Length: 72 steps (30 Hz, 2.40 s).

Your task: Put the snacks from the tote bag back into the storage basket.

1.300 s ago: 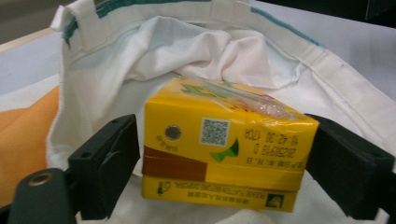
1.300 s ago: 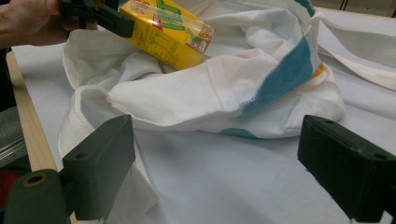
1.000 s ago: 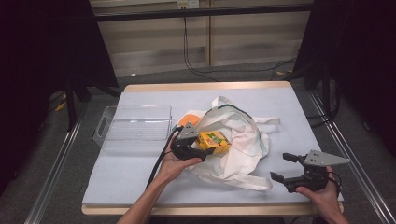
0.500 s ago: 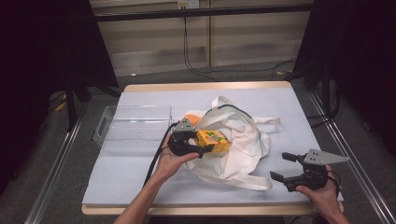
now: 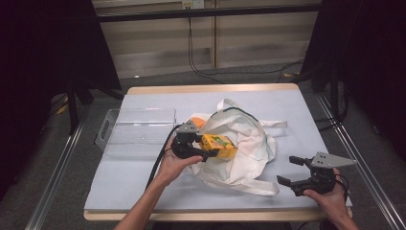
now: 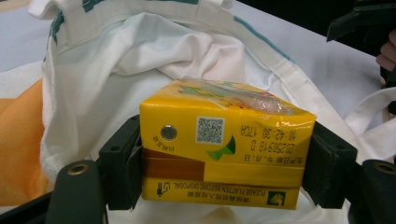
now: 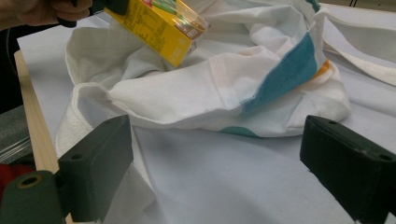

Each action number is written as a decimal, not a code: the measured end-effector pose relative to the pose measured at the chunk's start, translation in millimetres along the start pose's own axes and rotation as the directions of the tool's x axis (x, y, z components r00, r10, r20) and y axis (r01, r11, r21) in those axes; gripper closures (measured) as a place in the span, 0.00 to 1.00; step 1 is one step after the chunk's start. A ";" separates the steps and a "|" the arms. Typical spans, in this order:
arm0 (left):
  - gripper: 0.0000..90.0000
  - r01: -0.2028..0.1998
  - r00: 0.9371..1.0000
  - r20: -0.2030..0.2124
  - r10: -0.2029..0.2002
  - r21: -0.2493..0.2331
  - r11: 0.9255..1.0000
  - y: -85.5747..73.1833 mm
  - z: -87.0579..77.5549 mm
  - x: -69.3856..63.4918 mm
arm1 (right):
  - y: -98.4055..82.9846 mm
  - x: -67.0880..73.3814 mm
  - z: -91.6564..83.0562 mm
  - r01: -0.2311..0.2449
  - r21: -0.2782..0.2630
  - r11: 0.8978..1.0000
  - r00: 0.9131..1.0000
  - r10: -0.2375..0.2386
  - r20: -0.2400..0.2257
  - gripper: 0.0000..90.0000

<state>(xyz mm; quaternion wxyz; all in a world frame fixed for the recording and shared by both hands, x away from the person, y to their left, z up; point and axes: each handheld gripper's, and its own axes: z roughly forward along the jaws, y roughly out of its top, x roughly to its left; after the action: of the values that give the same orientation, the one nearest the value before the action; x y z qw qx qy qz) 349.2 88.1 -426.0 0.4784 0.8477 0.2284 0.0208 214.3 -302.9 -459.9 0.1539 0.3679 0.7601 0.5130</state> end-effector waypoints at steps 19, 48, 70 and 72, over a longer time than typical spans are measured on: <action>0.30 -0.001 1.000 0.027 0.002 -0.008 1.000 11.8 -29.3 -7.5 | 3.1 5.4 -1.5 0.017 0.004 1.000 1.000 -0.017 0.007 0.11; 0.30 0.052 0.999 0.015 -0.052 0.030 0.998 41.6 -64.9 9.9 | 3.0 4.7 -3.5 0.020 -0.005 1.000 1.000 -0.020 0.006 0.12; 0.30 0.172 0.984 -0.066 -0.168 0.045 0.984 62.4 -88.8 45.6 | 2.8 4.9 -3.2 0.023 -0.003 1.000 1.000 -0.023 0.011 0.12; 0.30 0.185 0.981 -0.067 -0.182 0.047 0.982 62.8 -91.1 49.4 | 2.8 5.1 -3.3 0.022 -0.005 1.000 1.000 -0.022 0.012 0.12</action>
<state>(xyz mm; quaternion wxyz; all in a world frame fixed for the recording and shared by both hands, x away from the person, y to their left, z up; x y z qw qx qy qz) 393.4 153.7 -334.1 0.4481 0.8344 0.3209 -0.0030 209.9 -301.0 -455.3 0.1648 0.3621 0.7620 0.5109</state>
